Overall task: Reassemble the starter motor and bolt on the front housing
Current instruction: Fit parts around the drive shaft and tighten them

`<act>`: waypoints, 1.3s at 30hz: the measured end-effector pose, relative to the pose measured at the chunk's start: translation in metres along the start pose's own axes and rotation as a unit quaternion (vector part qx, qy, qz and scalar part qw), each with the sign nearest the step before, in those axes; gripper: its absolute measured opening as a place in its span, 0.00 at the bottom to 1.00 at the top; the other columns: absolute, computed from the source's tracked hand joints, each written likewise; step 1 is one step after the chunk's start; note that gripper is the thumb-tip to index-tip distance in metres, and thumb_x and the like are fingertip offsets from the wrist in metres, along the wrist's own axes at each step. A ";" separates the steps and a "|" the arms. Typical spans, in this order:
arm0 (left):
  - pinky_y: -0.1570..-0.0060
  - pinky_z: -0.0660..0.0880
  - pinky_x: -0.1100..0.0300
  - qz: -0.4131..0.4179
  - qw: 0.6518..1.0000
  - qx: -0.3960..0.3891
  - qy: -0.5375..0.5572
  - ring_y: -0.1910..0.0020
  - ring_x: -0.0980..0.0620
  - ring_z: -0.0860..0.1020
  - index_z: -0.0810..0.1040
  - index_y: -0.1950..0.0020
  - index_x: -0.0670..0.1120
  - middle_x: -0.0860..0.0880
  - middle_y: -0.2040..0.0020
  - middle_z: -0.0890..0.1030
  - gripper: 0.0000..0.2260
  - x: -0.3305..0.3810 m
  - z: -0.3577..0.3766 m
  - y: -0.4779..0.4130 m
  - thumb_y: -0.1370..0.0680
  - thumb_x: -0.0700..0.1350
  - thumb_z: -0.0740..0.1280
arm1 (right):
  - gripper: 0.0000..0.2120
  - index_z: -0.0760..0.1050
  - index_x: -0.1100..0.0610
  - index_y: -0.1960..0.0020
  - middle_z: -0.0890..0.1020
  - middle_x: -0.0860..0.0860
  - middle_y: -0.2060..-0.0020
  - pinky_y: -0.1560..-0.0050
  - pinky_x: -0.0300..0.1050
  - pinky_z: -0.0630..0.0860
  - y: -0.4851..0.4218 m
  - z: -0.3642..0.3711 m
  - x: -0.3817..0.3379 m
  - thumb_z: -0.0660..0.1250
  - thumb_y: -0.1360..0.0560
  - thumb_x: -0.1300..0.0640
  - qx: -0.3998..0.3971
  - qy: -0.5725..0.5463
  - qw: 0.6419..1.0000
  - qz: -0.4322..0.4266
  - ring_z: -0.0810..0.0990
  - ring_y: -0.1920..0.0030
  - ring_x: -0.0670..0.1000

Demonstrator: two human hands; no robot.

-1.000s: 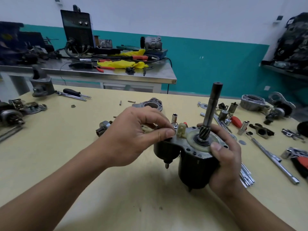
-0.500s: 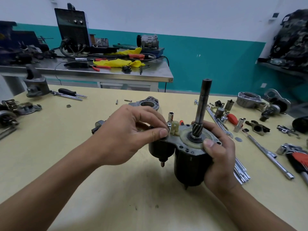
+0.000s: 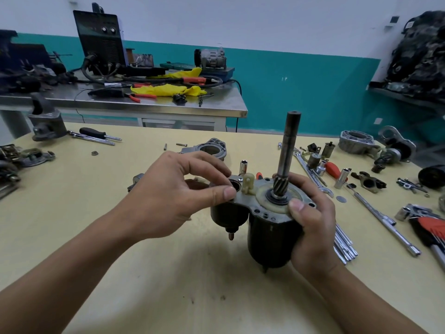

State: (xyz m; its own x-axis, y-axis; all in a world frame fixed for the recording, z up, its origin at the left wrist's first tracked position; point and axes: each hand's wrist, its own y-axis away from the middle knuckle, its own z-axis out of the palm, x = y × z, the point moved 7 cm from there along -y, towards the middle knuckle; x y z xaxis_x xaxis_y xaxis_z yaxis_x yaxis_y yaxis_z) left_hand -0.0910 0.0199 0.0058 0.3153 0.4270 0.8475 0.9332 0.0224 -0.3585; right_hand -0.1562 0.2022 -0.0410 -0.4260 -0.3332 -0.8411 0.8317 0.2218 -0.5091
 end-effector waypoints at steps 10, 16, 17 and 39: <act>0.50 0.77 0.69 0.008 0.999 -0.048 -0.015 0.41 0.62 0.79 0.88 0.55 0.54 0.62 0.47 0.83 0.09 0.006 0.006 0.002 0.28 0.48 0.68 | 0.18 0.83 0.45 0.52 0.84 0.51 0.58 0.61 0.43 0.79 0.000 0.002 -0.001 0.64 0.39 0.49 -0.009 -0.012 1.000 0.000 0.83 0.57 0.53; 0.48 0.79 0.63 0.015 1.000 -0.006 -0.009 0.41 0.58 0.80 0.87 0.53 0.56 0.58 0.47 0.84 0.05 0.001 0.003 0.002 0.27 0.49 0.73 | 0.17 0.83 0.46 0.52 0.85 0.51 0.58 0.61 0.44 0.79 0.000 0.002 -0.002 0.64 0.39 0.49 -0.010 -0.010 1.000 0.001 0.84 0.57 0.53; 0.49 0.79 0.64 0.013 1.000 0.009 -0.008 0.41 0.57 0.80 0.87 0.55 0.56 0.58 0.48 0.84 0.05 -0.001 0.003 0.002 0.29 0.50 0.73 | 0.17 0.83 0.45 0.52 0.85 0.52 0.58 0.60 0.45 0.79 0.000 0.002 -0.002 0.64 0.39 0.49 -0.010 -0.006 1.000 -0.001 0.84 0.57 0.53; 0.45 0.79 0.61 0.015 1.000 -0.008 0.022 0.37 0.60 0.78 0.86 0.49 0.58 0.61 0.41 0.83 0.07 -0.003 0.011 0.009 0.25 0.49 0.73 | 0.17 0.83 0.47 0.52 0.85 0.51 0.59 0.61 0.43 0.79 0.000 0.002 -0.001 0.64 0.39 0.50 -0.010 -0.027 1.000 -0.001 0.84 0.58 0.52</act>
State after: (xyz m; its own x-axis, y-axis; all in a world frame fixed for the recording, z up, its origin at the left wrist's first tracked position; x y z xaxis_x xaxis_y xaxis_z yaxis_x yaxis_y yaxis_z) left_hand -0.0851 0.0288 -0.0042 0.3512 0.3863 0.8529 0.9255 -0.0054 -0.3786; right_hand -0.1552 0.2004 -0.0395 -0.4075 -0.3822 -0.8294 0.8230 0.2398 -0.5149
